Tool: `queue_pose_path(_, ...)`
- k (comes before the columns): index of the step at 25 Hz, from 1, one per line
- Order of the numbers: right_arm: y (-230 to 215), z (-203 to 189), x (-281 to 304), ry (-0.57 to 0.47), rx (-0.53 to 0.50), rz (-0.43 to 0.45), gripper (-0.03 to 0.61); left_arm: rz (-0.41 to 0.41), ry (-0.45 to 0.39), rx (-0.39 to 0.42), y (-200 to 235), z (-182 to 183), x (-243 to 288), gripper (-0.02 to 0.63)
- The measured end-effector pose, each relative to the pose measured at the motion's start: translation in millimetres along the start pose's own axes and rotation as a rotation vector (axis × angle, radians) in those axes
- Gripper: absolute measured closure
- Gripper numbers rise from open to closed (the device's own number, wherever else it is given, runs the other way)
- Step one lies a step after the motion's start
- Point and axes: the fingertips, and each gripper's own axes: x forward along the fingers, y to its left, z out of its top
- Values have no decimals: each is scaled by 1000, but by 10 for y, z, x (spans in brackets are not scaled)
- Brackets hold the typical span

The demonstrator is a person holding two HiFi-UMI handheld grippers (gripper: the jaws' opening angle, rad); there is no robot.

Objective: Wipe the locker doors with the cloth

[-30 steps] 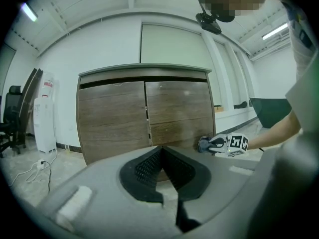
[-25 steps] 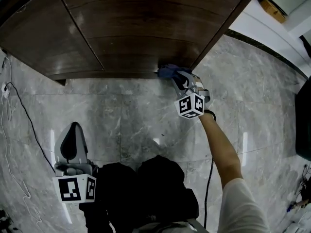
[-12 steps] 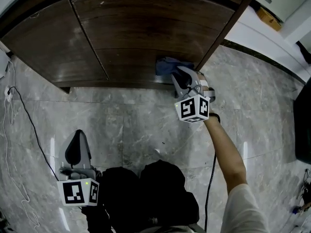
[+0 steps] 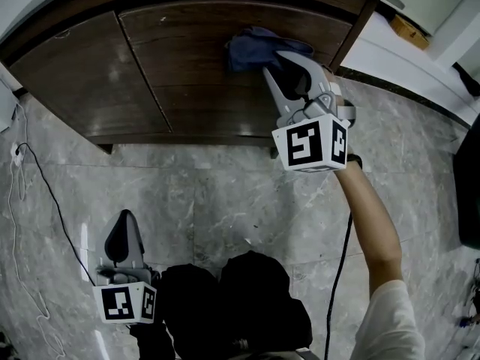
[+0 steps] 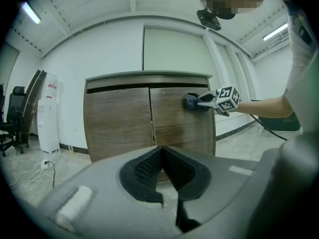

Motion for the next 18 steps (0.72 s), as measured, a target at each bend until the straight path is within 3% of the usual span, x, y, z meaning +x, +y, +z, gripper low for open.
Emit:
queue_pose_path(5, -488, 402, -14, -62, 20, -88, 489, 8, -7, -7, 36, 24, -13, 612)
queue_pose_path(9, -631, 547, 9, -79, 33, -120, 489, 6, -5, -15, 28, -6, -10, 612)
queue_pose_path(12, -485, 503, 56, -78, 46, -119, 492, 2, -3, -19, 24, -41, -13, 612)
queue_pose_path(18, 254, 252, 187, -64, 120, -63, 492, 13, 5, -14, 109, -56, -64, 612)
